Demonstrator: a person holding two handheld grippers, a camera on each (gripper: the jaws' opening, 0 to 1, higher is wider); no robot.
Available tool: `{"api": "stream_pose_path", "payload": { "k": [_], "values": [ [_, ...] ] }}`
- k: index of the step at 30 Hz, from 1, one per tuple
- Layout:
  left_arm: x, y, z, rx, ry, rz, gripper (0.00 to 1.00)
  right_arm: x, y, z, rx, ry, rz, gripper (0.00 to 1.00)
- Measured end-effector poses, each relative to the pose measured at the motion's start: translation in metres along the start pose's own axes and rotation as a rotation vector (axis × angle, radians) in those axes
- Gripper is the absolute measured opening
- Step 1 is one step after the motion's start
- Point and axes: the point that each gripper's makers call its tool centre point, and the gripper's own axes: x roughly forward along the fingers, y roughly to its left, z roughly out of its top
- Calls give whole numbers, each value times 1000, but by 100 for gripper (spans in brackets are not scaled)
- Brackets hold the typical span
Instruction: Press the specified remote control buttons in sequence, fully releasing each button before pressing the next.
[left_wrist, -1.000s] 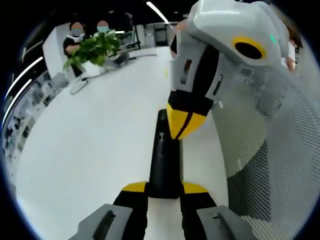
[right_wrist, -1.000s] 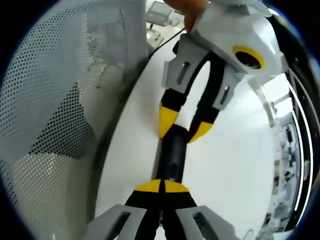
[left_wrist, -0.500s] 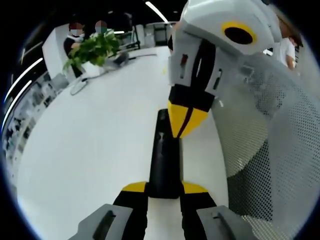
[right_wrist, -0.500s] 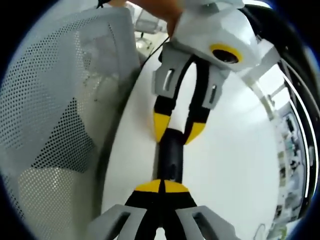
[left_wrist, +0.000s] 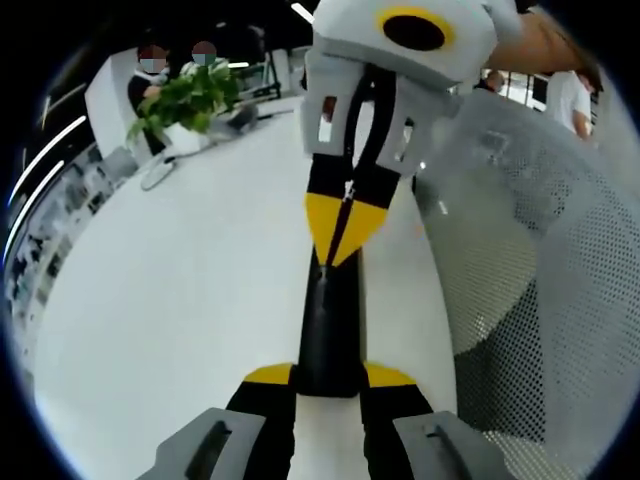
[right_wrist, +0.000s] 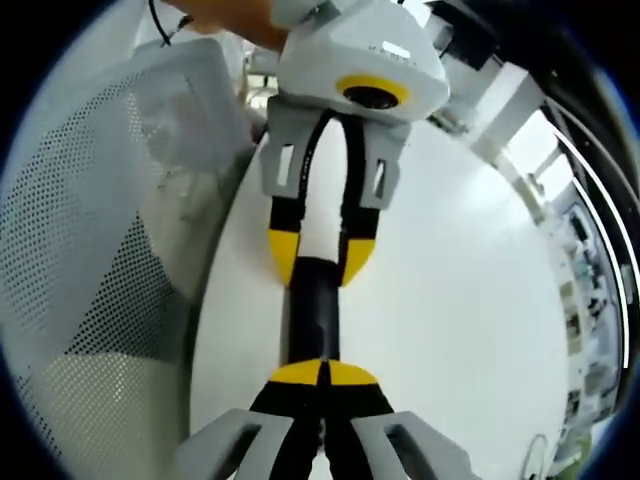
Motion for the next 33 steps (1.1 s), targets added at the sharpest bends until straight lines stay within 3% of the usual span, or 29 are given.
{"api": "stream_pose_path", "payload": {
  "k": [33],
  "values": [
    [-1, -1, 1, -8, -9, -3, 23, 13, 4, 4, -16, 27, 115, 0]
  ]
}}
